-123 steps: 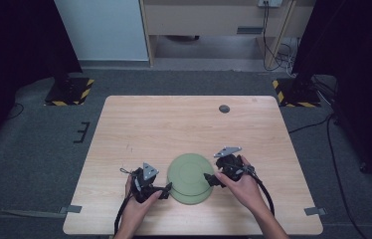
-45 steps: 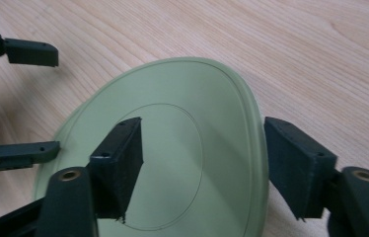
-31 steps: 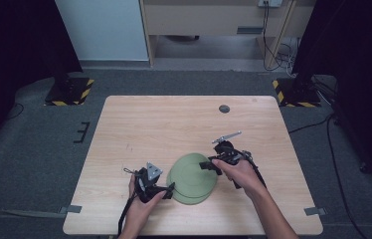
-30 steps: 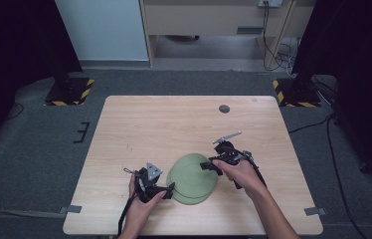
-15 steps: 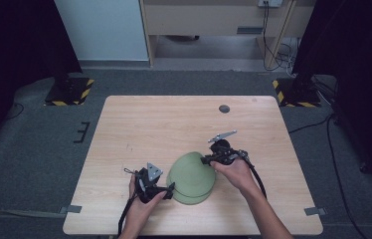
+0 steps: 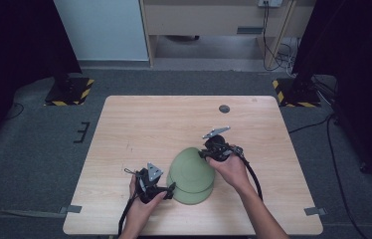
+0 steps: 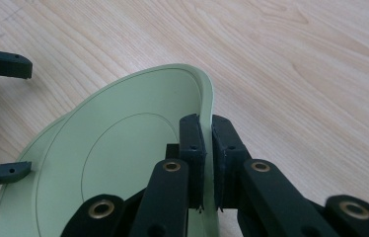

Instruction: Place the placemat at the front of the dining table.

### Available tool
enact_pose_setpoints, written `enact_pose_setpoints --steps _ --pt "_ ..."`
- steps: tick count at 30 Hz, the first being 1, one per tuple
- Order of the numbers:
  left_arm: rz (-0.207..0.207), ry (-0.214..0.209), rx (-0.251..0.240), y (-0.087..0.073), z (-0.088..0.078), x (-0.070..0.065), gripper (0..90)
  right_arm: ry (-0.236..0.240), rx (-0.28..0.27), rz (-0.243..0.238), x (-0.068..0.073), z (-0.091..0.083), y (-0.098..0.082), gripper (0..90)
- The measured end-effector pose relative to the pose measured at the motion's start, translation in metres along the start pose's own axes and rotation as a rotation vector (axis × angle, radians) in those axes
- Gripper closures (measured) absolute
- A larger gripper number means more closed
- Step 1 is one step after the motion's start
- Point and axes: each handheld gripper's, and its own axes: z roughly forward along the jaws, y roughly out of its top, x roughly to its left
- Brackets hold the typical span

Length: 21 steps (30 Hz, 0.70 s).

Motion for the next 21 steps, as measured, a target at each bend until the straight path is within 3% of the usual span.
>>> enact_pose_setpoints --steps 21 --pt "-0.009 -0.005 0.004 0.0014 0.0011 0.0032 1.8 -0.009 -0.010 -0.014 0.0006 -0.0045 0.0076 85.5"
